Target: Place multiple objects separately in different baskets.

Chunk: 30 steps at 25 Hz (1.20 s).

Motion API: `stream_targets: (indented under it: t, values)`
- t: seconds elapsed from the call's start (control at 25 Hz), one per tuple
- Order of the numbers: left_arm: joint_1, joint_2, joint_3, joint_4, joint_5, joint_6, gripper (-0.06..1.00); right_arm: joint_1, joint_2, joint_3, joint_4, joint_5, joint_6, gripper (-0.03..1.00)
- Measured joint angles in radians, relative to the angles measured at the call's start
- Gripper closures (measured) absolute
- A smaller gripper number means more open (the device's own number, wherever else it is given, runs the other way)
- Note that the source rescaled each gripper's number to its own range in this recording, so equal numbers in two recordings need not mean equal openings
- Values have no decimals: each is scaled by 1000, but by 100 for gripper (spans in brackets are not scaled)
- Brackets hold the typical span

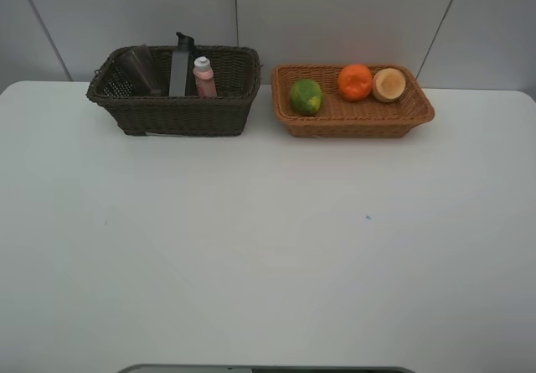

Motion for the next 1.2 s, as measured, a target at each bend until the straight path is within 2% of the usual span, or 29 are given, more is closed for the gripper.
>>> stream_targets:
  t: [0.2, 0.36, 0.76, 0.96, 1.2]
  values:
    - [0, -189, 4, -23, 150, 74, 0, 0, 0, 0, 0, 0, 0, 9]
    - [0, -335, 47, -26, 186, 130, 0, 0, 0, 0, 0, 0, 0, 9]
    - [0, -483, 227, -31, 165, 178, 0, 0, 0, 0, 0, 0, 0, 9]
    - [0, -492, 264, -36, 86, 187, 0, 0, 0, 0, 0, 0, 0, 9]
    - [-2, -492, 274, -37, 82, 204, 0, 0, 0, 0, 0, 0, 0, 9]
